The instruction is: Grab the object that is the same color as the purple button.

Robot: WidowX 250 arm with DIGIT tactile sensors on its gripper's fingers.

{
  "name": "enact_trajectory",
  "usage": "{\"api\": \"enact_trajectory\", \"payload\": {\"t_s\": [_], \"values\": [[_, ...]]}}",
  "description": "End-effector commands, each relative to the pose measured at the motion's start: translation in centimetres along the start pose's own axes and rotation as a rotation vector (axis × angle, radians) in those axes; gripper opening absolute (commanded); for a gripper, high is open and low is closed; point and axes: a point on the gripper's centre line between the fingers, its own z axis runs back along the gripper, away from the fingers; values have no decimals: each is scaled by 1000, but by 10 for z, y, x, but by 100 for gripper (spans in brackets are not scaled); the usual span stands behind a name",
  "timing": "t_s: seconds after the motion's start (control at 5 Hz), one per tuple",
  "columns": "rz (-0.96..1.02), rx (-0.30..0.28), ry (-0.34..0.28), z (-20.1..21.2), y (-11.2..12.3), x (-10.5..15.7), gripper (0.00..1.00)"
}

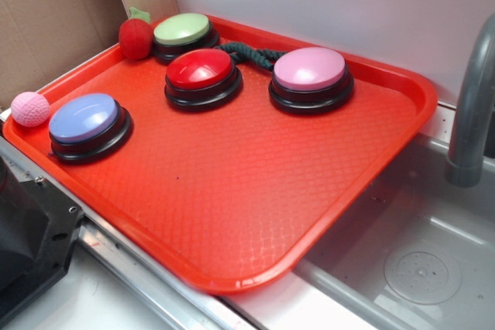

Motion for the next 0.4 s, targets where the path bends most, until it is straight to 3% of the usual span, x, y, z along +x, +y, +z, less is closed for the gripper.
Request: {"api": "enact_trajectory", "payload": {"t_s": [0.0, 0.2], "values": [[-12, 33, -48, 6, 0, 5, 0], [-42, -2, -110, -8, -2, 3, 0]]}}
